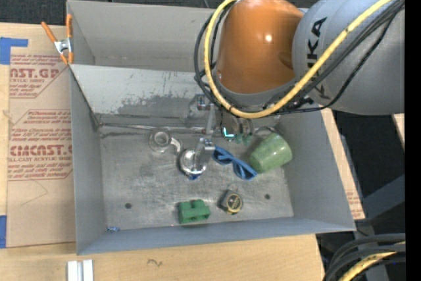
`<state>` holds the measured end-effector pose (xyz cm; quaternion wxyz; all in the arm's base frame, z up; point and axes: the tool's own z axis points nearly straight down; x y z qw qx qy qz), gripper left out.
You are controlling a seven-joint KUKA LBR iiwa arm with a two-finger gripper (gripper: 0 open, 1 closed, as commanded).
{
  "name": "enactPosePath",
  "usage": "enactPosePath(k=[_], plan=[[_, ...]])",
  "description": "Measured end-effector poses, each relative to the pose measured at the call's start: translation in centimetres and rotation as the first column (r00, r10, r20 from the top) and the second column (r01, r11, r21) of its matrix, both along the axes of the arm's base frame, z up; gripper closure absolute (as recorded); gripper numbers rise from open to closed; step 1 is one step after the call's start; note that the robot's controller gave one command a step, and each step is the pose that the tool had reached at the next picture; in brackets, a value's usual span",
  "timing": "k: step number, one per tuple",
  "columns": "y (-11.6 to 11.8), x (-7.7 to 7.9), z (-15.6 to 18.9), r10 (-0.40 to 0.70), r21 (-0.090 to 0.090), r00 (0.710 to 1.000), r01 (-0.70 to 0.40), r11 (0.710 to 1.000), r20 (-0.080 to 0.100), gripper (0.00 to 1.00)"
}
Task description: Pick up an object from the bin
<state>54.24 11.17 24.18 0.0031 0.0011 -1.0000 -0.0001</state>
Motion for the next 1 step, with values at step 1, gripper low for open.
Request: enactPosePath(k=[1], plan=[[-3.81, -5.50, -10.22, 0.279, 0.001, 0.960, -0.279, 0.960, -0.001, 0.00]])
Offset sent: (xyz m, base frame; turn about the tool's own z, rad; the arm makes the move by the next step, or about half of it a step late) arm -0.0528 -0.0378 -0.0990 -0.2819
